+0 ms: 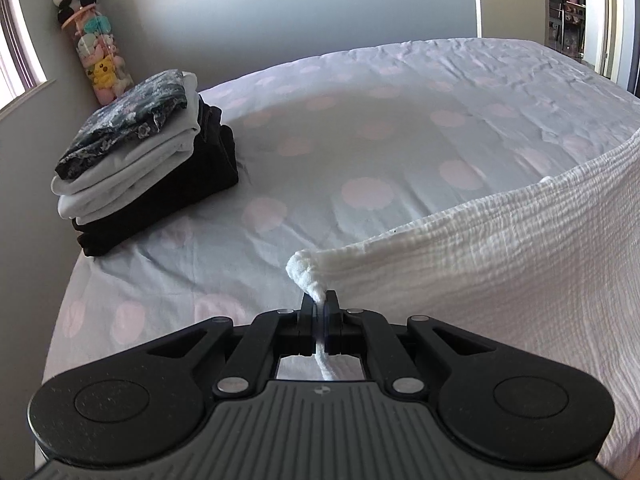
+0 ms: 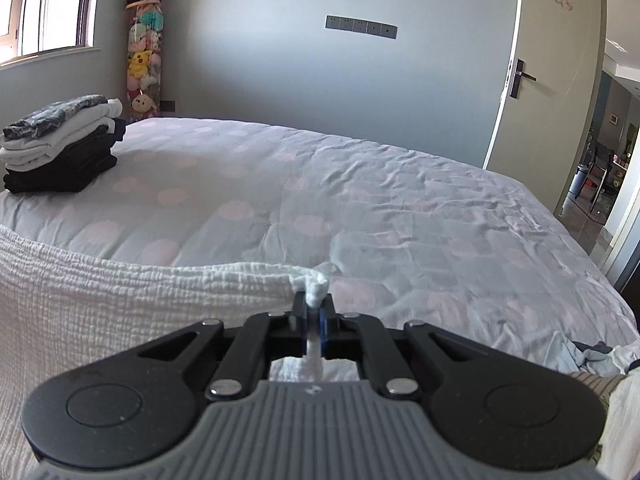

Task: Fold clothes
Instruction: 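Lower the hem onto the shirt and open both grippers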

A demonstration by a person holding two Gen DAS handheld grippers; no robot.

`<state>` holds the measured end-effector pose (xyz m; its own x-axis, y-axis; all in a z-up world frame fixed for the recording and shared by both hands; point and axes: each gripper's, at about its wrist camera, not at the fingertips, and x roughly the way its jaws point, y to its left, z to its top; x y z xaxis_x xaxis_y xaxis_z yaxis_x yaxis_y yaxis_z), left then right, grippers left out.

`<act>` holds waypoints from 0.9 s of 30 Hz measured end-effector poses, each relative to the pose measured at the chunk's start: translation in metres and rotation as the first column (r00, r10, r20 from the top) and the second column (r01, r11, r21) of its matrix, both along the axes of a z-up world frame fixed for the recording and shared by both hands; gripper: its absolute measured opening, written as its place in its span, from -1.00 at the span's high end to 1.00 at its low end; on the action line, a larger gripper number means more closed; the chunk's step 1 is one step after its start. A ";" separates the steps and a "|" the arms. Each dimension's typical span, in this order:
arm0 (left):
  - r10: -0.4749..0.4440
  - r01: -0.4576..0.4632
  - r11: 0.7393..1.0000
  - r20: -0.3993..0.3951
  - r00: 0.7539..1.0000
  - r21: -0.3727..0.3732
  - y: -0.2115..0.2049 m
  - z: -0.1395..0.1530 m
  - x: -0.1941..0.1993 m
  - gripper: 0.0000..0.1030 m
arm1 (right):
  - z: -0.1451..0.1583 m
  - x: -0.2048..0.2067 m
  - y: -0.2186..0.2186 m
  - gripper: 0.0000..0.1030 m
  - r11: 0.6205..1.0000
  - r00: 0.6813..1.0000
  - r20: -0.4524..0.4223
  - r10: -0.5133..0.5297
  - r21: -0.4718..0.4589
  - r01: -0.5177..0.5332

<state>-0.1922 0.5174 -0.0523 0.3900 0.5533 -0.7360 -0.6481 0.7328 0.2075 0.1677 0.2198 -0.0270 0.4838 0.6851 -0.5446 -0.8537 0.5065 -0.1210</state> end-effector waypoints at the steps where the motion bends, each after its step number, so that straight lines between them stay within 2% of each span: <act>1: 0.006 -0.006 1.000 -0.003 1.000 -0.007 0.008 -0.008 0.005 0.93 | -0.008 0.008 0.013 0.88 1.000 1.000 -0.004 -0.001 -0.014 0.000; 6: 0.047 -0.048 0.998 -0.016 0.999 -0.038 0.037 -0.048 0.023 0.93 | -0.051 0.038 0.061 0.88 0.997 0.999 -0.029 -0.015 -0.071 0.013; 10: 0.083 -0.082 0.995 0.007 0.997 -0.047 0.049 -0.061 0.024 0.93 | -0.079 0.051 0.082 0.88 0.995 0.998 -0.050 -0.031 -0.101 0.026; 14: 0.098 -0.097 0.995 0.035 0.995 -0.036 0.052 -0.060 0.022 0.93 | -0.083 0.058 0.089 0.88 0.996 0.996 -0.071 -0.049 -0.076 0.044; 18: 0.126 -0.125 0.989 0.011 0.992 -0.077 0.061 -0.082 0.028 0.93 | -0.093 0.063 0.099 0.88 0.995 0.996 -0.077 -0.052 -0.093 0.045; 23: 0.179 -0.177 0.977 0.003 0.984 -0.117 0.064 -0.102 0.031 0.91 | -0.121 0.078 0.107 0.87 0.990 0.975 -0.195 -0.105 -0.114 0.084; 25: 0.191 -0.191 0.976 -0.011 0.982 -0.108 0.062 -0.101 0.032 0.82 | -0.125 0.083 0.104 0.83 0.989 0.958 -0.254 -0.133 -0.104 0.110; 27: 0.225 -0.225 0.969 -0.016 0.974 -0.101 0.059 -0.093 0.030 0.75 | -0.123 0.085 0.098 0.61 0.985 0.942 -0.291 -0.166 -0.089 0.146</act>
